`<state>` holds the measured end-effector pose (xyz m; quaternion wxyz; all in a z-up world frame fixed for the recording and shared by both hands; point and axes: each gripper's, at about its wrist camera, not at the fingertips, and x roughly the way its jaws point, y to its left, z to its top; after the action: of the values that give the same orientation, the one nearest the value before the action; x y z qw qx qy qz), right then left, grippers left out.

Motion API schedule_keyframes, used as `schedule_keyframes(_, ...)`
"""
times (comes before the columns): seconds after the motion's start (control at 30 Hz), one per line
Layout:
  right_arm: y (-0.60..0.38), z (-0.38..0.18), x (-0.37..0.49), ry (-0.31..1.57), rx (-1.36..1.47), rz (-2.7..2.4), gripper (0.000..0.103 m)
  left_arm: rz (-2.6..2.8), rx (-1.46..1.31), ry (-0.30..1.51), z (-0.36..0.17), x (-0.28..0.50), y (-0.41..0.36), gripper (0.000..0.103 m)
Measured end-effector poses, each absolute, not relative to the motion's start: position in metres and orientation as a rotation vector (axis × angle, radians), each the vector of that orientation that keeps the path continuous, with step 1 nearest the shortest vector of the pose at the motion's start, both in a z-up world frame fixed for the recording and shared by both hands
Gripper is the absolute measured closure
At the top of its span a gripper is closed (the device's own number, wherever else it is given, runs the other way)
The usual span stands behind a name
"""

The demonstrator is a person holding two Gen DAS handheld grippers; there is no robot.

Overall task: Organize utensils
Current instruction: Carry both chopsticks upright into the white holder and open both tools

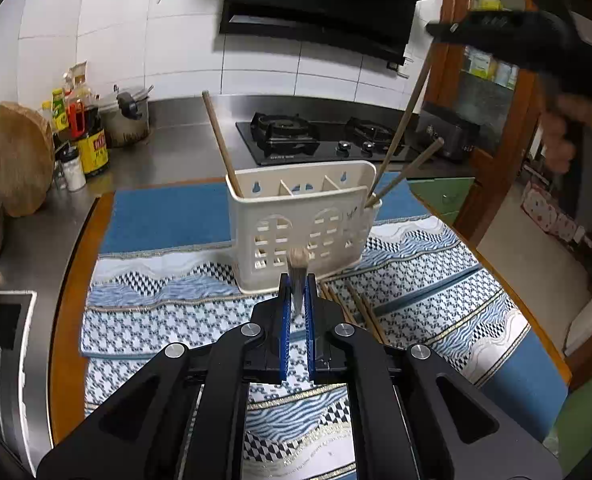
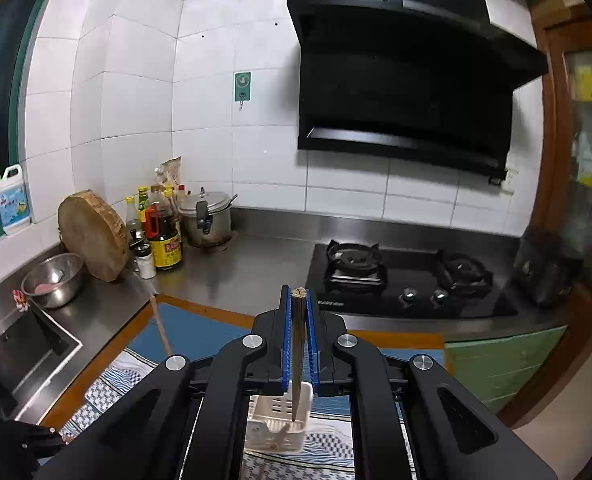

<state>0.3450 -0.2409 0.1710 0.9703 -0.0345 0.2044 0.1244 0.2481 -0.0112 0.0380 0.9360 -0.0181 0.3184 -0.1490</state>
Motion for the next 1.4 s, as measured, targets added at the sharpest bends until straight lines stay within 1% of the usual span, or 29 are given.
schedule_keyframes(0.13,-0.239,0.149,0.359,0.463,-0.082,0.246,0.096,-0.312,-0.037,0.623,0.055,0.253,-0.008,0.098)
schedule_keyframes(0.33,-0.241,0.122,0.369,0.518,-0.076,0.258,0.096,-0.316,-0.032,0.528,0.1,0.259,-0.009,0.098)
schedule_keyframes(0.37,-0.241,0.119,0.368,0.52,-0.078,0.259,0.094,-0.316,-0.03,0.516,0.106,0.261,-0.009,0.098)
schedule_keyframes(0.47,-0.244,0.115,0.364,0.512,-0.088,0.255,0.08,-0.294,-0.019,0.469,0.128,0.272,-0.012,0.098)
schedule_keyframes(0.53,-0.249,0.116,0.359,0.499,-0.084,0.261,0.074,-0.281,-0.023,0.441,0.141,0.279,-0.012,0.098)
schedule_keyframes(0.67,-0.257,0.118,0.346,0.475,-0.085,0.268,0.069,-0.264,-0.05,0.381,0.167,0.294,-0.01,0.098)
schedule_keyframes(0.73,-0.261,0.118,0.338,0.466,-0.087,0.273,0.069,-0.25,-0.062,0.355,0.175,0.302,-0.011,0.098)
schedule_keyframes(0.87,-0.265,0.111,0.323,0.457,-0.107,0.282,0.068,-0.211,-0.066,0.368,0.169,0.322,-0.013,0.098)
schedule_keyframes(1.07,-0.265,0.088,0.291,0.48,-0.134,0.312,0.067,-0.184,-0.1,0.472,0.131,0.349,-0.006,0.098)
schedule_keyframes(1.23,-0.261,0.057,0.261,0.541,-0.132,0.351,0.067,-0.192,-0.132,0.554,0.103,0.363,-0.001,0.097)
schedule_keyframes(1.4,-0.255,0.026,0.236,0.615,-0.12,0.38,0.067,-0.195,-0.122,0.551,0.099,0.36,-0.001,0.094)
